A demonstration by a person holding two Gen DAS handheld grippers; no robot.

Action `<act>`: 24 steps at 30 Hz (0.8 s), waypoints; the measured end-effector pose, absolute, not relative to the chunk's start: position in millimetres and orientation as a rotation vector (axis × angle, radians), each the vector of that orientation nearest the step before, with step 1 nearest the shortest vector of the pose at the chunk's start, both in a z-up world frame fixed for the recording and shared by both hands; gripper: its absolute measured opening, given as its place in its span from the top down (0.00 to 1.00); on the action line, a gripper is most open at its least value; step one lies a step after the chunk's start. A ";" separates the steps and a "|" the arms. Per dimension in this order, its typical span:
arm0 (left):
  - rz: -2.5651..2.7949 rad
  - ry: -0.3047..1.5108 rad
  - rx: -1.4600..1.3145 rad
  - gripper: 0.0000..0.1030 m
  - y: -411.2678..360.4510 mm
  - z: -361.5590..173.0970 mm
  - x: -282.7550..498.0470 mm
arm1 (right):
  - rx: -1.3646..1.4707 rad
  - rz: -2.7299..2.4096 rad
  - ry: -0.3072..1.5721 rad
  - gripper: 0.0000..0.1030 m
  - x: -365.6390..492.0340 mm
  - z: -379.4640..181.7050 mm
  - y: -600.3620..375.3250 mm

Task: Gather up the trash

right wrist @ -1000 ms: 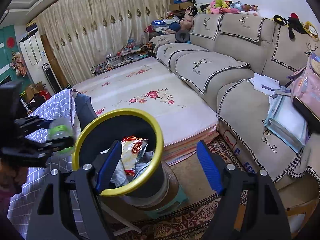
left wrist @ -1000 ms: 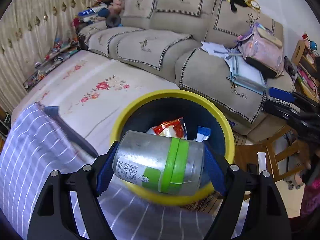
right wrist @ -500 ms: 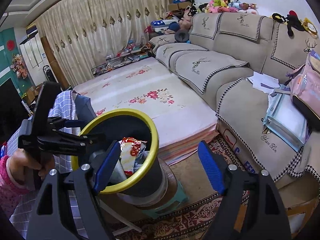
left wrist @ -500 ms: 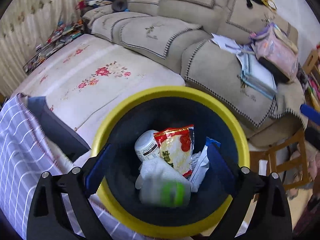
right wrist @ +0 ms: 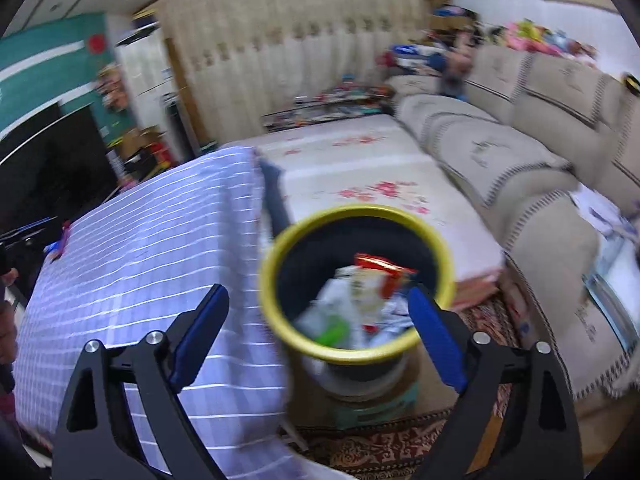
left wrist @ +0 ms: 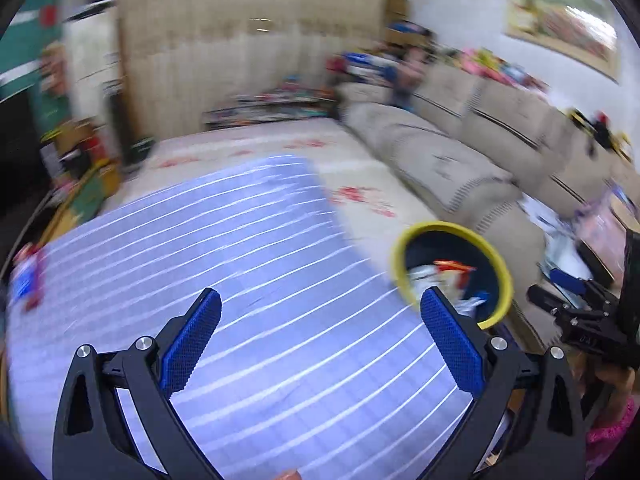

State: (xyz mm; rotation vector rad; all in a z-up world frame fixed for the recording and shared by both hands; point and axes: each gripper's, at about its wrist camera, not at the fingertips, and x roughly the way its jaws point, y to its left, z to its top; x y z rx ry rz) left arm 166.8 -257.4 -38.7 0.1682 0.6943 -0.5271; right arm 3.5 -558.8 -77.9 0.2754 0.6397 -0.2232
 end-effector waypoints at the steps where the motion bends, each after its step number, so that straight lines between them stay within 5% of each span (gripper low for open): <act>1: -0.470 0.677 0.164 0.05 -236.9 -36.1 158.9 | 0.253 -0.184 0.634 0.13 7.0 -73.5 -543.2; 12: -0.047 0.532 0.002 0.05 -51.7 -9.5 60.5 | 0.105 -0.025 0.543 0.07 3.0 -20.7 -434.3; 24: -0.054 0.498 -0.033 0.05 -21.8 -1.8 9.5 | 0.058 -0.061 0.481 0.07 -46.0 -0.3 -411.1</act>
